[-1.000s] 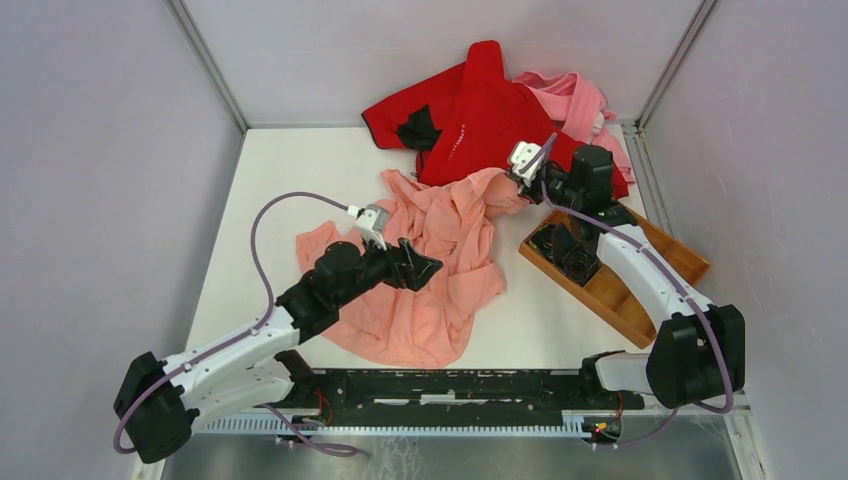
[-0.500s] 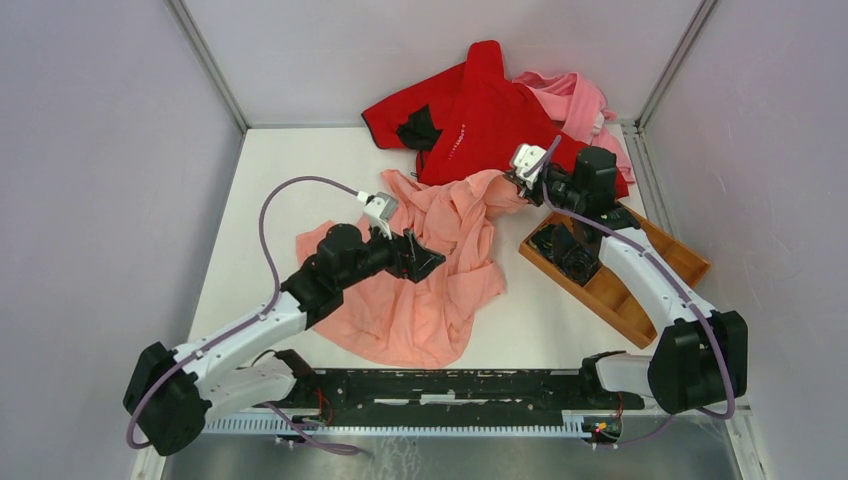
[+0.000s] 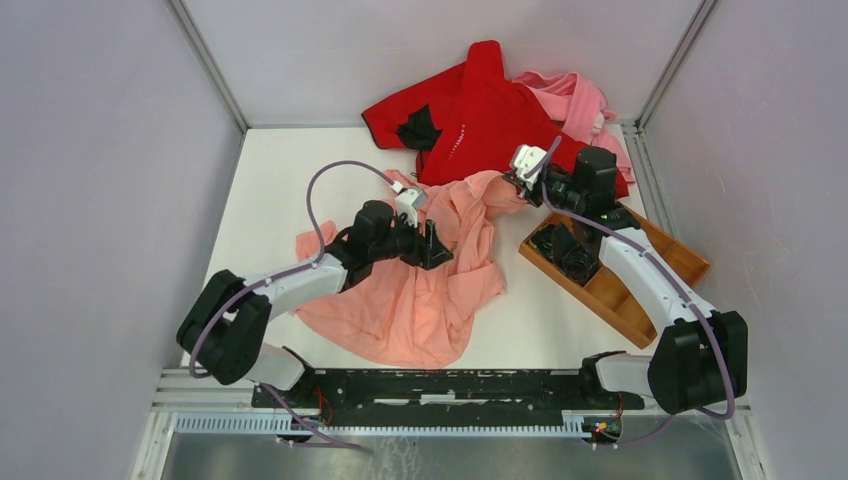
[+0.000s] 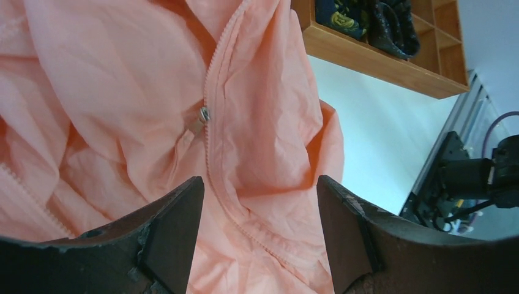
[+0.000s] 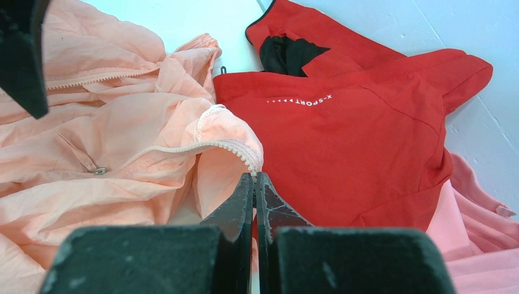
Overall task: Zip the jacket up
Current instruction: Adjust the jacket at the center of the board.
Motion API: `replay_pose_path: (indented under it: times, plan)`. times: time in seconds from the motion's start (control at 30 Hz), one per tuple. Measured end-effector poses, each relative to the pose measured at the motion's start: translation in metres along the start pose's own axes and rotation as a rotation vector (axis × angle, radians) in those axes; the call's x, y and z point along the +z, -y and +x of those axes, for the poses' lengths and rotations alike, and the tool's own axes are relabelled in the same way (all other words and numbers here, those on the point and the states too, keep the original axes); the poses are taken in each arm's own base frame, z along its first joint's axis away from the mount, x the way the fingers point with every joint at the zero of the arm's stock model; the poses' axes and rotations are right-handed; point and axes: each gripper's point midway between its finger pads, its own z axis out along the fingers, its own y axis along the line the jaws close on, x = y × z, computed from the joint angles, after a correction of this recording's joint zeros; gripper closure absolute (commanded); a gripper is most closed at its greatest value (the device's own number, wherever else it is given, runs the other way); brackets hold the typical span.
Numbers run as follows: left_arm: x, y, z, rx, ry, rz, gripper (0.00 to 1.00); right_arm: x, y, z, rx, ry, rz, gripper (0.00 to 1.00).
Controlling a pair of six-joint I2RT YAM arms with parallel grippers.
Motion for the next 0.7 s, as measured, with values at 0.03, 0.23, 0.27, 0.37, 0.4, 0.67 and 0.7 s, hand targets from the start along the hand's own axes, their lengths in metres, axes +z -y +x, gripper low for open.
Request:
replay_pose_path:
  times: [0.03,0.23,0.27,0.37,0.4,0.67,0.7]
  plan:
    - [0.005,-0.002,-0.002,0.023,-0.002,0.004,0.27,0.000,-0.001,0.000,0.000,0.002,-0.003,1.00]
    - [0.030,-0.006,-0.010,0.156,0.015,0.053,0.26,0.000,-0.006,0.000,0.004,0.005,-0.030,1.00]
    - [0.034,-0.006,-0.014,0.174,0.025,0.060,0.26,0.000,-0.007,-0.001,0.003,0.007,-0.036,1.00]
    - [0.046,-0.007,-0.030,0.233,0.061,0.069,0.27,0.000,-0.006,-0.004,-0.003,0.011,-0.044,1.00]
    - [0.049,-0.007,-0.035,0.244,0.070,0.068,0.28,-0.001,-0.006,-0.005,-0.007,0.013,-0.045,1.00]
    - [0.066,-0.022,-0.062,0.281,0.116,0.045,0.38,-0.001,-0.005,-0.010,-0.023,0.021,-0.053,1.00]
    - [0.067,-0.024,-0.063,0.279,0.115,0.043,0.40,-0.001,-0.005,-0.010,-0.021,0.021,-0.055,1.00]
